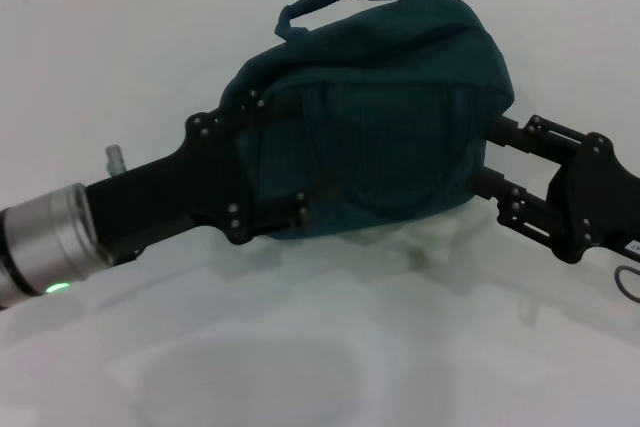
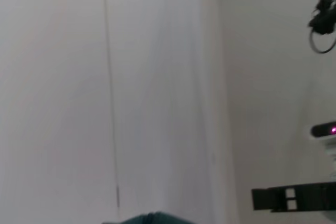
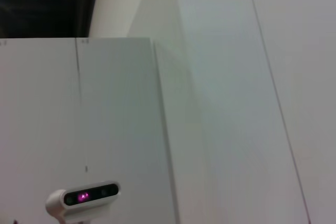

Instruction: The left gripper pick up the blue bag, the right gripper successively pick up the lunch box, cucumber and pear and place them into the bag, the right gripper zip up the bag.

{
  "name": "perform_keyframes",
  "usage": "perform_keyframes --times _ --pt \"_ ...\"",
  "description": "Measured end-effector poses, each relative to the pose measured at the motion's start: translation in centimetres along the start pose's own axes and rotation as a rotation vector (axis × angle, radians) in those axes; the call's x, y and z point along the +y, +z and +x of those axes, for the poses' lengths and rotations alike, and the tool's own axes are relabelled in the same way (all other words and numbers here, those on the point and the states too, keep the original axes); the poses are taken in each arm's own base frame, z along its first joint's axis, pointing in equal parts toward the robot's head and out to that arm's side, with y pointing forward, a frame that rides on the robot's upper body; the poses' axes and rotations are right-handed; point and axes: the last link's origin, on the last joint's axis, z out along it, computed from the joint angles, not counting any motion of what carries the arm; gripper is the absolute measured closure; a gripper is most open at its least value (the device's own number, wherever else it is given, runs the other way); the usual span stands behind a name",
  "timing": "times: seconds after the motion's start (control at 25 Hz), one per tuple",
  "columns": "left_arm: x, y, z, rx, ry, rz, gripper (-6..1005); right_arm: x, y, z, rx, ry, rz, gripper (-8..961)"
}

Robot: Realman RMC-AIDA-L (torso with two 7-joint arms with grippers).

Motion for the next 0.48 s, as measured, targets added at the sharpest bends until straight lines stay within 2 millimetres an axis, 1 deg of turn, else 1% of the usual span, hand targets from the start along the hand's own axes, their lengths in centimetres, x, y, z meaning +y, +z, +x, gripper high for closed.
perform_keyframes --times 0.2,0.32,0.48 --pt "-0.1 -1.0 1.1 0.028 0.006 -0.045 164 -0.3 0.2 -0.7 -0.006 0.008 -0.030 399" --pt "-0.3 -1.4 1.3 0.025 0.013 -0.053 164 -0.6 0.5 -0.7 0.014 0.025 -0.049 334" --pt "-0.6 -1.8 1.4 0.001 0.025 -0.067 164 -0.3 1.1 -0.5 0.057 0.019 -0.116 246"
